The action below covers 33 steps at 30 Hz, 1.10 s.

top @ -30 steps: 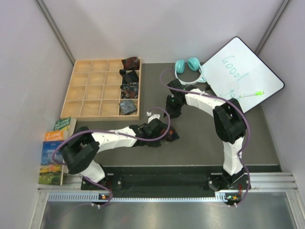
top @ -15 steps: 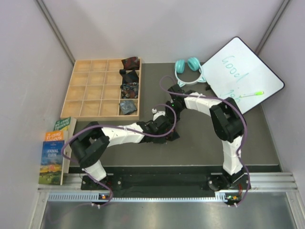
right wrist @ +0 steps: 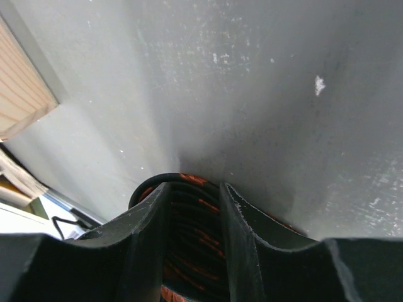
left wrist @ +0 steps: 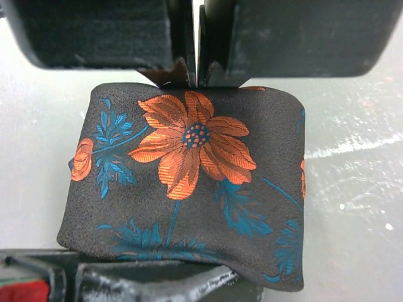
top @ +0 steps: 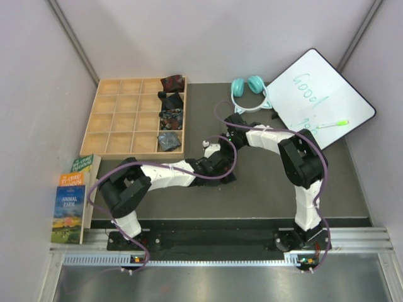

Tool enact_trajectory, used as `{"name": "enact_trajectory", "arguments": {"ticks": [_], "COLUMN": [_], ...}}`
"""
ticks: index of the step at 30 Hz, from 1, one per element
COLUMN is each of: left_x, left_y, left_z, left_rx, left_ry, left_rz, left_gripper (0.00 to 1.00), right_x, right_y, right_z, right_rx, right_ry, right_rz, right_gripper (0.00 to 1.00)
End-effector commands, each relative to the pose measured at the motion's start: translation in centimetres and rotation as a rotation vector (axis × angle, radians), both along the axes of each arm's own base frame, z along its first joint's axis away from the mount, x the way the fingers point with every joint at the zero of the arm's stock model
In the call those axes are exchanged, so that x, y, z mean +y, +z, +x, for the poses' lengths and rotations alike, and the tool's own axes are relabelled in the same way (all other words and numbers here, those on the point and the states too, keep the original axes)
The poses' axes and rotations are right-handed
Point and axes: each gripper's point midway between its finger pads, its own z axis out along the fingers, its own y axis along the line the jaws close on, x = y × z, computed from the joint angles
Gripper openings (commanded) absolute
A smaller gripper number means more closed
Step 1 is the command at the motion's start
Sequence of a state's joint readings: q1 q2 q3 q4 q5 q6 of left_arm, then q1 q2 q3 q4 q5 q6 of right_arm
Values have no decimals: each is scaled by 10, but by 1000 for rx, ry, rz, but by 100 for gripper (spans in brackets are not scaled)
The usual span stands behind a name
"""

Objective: Roll the ties
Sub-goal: Roll the tie at the center of the board.

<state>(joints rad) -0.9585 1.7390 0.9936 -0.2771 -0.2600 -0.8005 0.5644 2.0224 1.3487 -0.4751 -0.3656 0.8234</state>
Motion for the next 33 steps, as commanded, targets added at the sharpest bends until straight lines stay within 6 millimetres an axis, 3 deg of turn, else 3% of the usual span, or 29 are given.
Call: {"name": "enact_trajectory", "arguments": {"ticks": [1,7,13,19,21,26,30,33], "left_x": [-1,-1,12,20,19,35,54,56], "left_y": [9,5,8,32,53,103,115,118], "left_z": [20,9,-21,-46,-49,-29,1,17], "left_rx": [-84,-39,36,79,57,-68,-78,-73], "left_ry": [34,19,-14,-95,-140,-139,-129,-167], "left_rz": [11,4,4,-30,-60,-71,-90,-160], "left_gripper": [0,0,17,35,41,56,58,59], "right_x": [-3,-7,-13,-32,-38,-60,-77,-91], "right_y": [-9,-8,10,29,36,44,65,79], "right_z": [-14,-9,16,49,54,50,23,1], "right_rx": [39,24,-33,-106,-137,-204,-280,-342], "right_ry": [-6,-13,-64,-107,-108,-146,-159,-181], "right_rz": [5,-8,7,-61,-84,-116,-67,-48], "right_gripper": [38,38,38,40,40,41,41,41]}}
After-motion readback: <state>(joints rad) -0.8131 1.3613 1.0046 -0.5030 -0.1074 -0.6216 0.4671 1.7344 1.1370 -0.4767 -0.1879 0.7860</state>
